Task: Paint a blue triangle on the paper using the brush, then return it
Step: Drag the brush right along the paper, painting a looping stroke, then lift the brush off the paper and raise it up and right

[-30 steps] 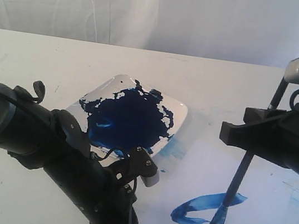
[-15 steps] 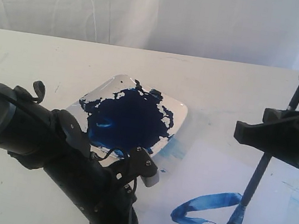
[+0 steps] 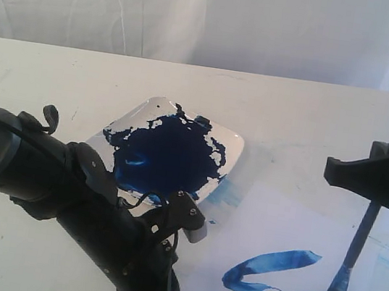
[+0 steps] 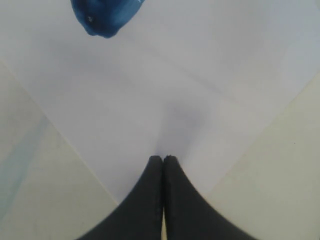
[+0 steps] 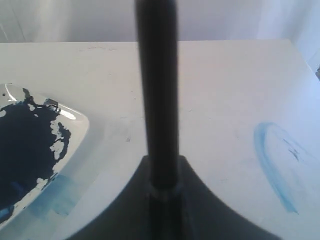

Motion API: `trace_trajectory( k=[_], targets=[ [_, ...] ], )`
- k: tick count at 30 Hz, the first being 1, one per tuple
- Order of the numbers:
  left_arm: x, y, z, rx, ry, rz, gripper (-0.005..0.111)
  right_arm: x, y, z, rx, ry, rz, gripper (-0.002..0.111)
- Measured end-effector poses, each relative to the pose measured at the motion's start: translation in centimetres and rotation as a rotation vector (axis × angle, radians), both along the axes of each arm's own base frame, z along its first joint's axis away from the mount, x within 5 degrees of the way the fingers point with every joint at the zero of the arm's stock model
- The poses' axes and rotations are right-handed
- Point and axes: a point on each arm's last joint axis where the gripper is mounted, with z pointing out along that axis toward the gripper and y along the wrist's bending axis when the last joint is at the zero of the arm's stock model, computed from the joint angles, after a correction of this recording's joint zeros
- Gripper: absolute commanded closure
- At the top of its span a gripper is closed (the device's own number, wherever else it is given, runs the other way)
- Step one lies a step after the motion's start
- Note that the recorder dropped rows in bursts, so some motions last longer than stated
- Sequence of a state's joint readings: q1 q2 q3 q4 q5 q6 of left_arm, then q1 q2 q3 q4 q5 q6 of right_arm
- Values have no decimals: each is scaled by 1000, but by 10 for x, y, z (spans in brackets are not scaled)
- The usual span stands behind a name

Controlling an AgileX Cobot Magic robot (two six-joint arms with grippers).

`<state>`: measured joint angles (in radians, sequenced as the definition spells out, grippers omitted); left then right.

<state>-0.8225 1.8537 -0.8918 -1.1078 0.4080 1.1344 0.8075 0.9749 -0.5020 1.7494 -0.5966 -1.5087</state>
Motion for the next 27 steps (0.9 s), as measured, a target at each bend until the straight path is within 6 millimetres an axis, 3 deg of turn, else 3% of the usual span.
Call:
trace_trajectory(
  k=[9,19,27],
  targets=[
    [0,0,0,0,0,0,107,-1,-3,2,-1,-8,-22,108],
    [0,0,0,0,1,0,107,-6,-9,22,98,-77,-36,108],
    [0,0,0,-1,4,-3,107,7,-1,12,55,-92,-72,108]
  ],
)
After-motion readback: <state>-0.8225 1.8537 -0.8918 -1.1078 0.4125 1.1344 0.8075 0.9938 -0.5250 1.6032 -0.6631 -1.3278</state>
